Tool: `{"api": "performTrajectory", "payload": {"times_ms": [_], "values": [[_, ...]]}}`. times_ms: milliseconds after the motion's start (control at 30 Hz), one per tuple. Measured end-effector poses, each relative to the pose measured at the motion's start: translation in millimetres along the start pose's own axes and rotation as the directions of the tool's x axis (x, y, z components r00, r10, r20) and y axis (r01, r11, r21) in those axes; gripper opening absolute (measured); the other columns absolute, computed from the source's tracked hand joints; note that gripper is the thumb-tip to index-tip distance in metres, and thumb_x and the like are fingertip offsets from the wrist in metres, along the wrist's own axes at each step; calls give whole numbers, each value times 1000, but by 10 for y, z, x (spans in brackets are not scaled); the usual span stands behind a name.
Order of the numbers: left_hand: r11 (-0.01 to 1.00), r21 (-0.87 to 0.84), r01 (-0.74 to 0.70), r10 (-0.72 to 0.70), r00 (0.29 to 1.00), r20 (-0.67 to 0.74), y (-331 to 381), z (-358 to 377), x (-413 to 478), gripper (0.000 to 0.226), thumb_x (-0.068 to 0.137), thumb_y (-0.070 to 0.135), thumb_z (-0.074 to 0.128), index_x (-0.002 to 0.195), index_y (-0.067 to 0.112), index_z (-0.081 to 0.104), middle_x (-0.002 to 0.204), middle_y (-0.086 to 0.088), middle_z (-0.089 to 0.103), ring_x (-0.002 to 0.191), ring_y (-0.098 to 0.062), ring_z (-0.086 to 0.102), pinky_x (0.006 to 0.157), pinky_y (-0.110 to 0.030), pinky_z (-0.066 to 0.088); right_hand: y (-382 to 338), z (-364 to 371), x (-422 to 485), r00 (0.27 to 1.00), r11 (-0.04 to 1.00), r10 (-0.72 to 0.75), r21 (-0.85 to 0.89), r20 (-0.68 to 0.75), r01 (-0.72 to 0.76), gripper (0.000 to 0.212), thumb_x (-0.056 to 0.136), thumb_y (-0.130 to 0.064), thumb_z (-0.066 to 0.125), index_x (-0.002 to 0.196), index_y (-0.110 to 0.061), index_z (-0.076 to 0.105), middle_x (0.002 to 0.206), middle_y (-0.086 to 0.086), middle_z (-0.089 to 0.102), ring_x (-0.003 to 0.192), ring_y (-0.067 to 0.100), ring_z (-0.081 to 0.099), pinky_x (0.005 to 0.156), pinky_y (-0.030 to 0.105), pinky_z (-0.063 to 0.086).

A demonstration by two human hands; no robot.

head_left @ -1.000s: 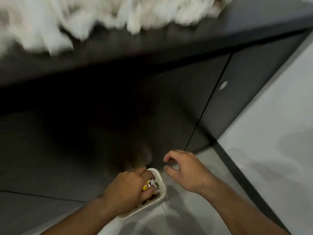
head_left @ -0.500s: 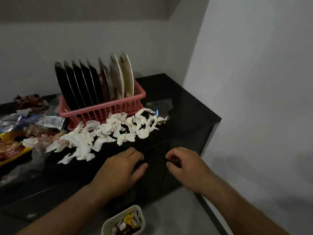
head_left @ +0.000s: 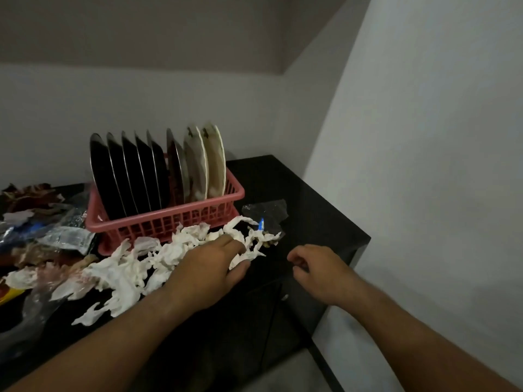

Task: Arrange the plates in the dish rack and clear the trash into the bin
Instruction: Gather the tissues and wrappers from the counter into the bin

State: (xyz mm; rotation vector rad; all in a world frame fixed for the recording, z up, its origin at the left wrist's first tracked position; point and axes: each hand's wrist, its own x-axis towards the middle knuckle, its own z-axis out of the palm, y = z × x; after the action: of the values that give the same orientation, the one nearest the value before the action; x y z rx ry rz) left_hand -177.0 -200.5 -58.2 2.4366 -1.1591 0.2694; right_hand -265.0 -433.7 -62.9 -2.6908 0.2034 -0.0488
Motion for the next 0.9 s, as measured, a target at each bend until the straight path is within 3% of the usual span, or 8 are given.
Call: {"api": "performTrajectory", "payload": {"times_ms": [233,333,433,533,633,700,800,900], "values": [[1000,-9,-14,14,1000,5,-144,212,620,28,92,43,56,112,26,64,108,12,60,98,-9,56,77,-22,42,290,-60,658,992,992,8,-123,128,8,36,93,-36,59,129,-30,53,112,-8,56,97,9,56,82,27,50],[1000,17,4,-4,1000,-3,-226,385,889,30,93,41,55,118,26,62,113,12,58,104,-8,52,78,-19,34,410,-127,1128,983,972,-42,-221,177,82,37,93,-37,56,129,-27,53,123,-2,51,108,16,52,91,35,49],[998,25,64,-63,998,-7,-311,530,1090,28,93,40,53,117,27,62,111,12,57,103,-7,50,81,-19,38,528,-140,1594,975,965,-73,-233,211,123,44,94,-39,56,136,-25,50,140,-1,40,122,17,44,99,35,44],[993,47,112,-112,994,-11,-411,611,1298,28,93,37,54,117,26,63,110,10,58,102,-9,52,81,-22,43,601,-67,2054,962,964,-106,-213,253,163,70,91,-42,62,151,-23,30,157,1,23,141,23,27,113,40,32],[983,51,177,-176,984,-35,-465,678,1468,23,91,34,58,111,25,66,104,9,60,97,-10,54,76,-22,43,688,79,2421,900,956,-47,-242,432,167,96,87,-49,66,157,-29,4,165,2,-2,150,30,2,121,48,15],[977,70,200,-199,980,-26,-482,725,1516,22,90,33,59,108,24,67,102,8,60,95,-10,55,74,-22,44,785,183,2544,845,948,5,-271,535,166,100,87,-55,63,156,-35,-6,165,2,-9,150,32,-6,121,52,9],[971,75,227,-228,974,2,-509,786,1532,24,91,35,58,111,23,66,106,7,59,98,-11,55,77,-25,47,912,266,2591,853,949,-41,-248,520,196,91,91,-57,55,156,-37,-5,165,0,1,150,30,0,121,51,13],[966,90,241,-243,970,7,-522,829,1572,28,92,36,56,117,25,63,111,9,59,102,-8,54,78,-20,42,971,255,2615,896,915,-137,-293,422,277,77,97,-49,49,156,-37,0,157,2,24,140,27,26,112,49,32]]}}
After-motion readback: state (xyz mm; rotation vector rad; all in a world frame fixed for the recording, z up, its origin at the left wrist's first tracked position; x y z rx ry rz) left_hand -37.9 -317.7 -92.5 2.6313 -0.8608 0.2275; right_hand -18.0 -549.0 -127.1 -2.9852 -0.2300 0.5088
